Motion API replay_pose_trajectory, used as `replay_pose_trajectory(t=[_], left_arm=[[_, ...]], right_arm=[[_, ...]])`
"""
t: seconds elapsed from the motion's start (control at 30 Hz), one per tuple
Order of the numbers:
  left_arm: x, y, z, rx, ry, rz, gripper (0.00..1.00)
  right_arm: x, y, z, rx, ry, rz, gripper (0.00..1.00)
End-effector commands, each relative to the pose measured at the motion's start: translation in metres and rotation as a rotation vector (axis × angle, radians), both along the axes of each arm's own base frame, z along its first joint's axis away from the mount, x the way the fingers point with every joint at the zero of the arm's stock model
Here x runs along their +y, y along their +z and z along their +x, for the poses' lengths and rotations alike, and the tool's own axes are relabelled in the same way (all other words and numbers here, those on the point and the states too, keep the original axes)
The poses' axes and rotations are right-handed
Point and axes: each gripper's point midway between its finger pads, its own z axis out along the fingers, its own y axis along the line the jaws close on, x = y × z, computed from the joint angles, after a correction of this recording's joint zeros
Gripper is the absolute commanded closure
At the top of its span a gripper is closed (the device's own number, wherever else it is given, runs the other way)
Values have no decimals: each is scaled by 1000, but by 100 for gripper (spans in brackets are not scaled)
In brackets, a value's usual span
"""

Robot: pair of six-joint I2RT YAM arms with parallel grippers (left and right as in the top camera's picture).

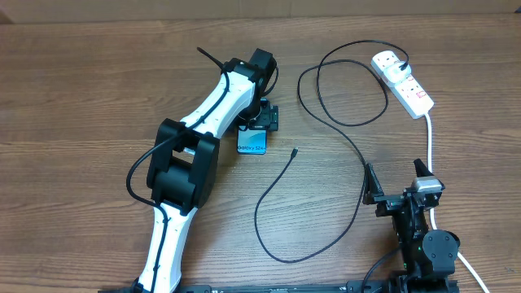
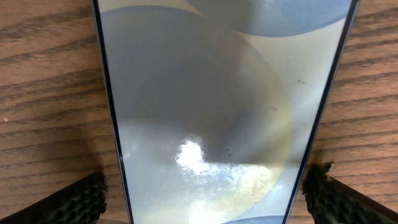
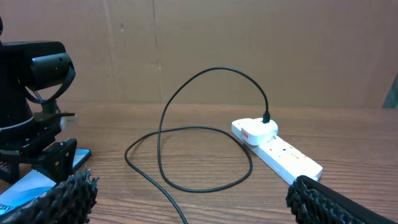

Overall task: Plug charger to phone and switch on socket
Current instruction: 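Close the left gripper on the phone's long edges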

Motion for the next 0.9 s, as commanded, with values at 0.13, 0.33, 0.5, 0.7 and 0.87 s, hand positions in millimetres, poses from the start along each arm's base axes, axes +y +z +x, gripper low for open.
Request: replay_pose_trajectory(t=[0.13, 0.33, 0.5, 0.7, 0.87], left_arm=[[18, -32, -16, 71, -4, 80, 0], [19, -33, -16, 73, -4, 81, 14], [19, -33, -16, 73, -4, 81, 21], [19, -33, -16, 73, -4, 81, 22], [19, -32, -16, 72, -3, 80, 25]], right_arm=[[0, -2, 0, -4, -2, -4, 0], [0, -2, 0, -4, -2, -4, 0], [0, -2, 0, -4, -2, -4, 0], [0, -2, 0, -4, -2, -4, 0], [0, -2, 0, -4, -2, -4, 0]])
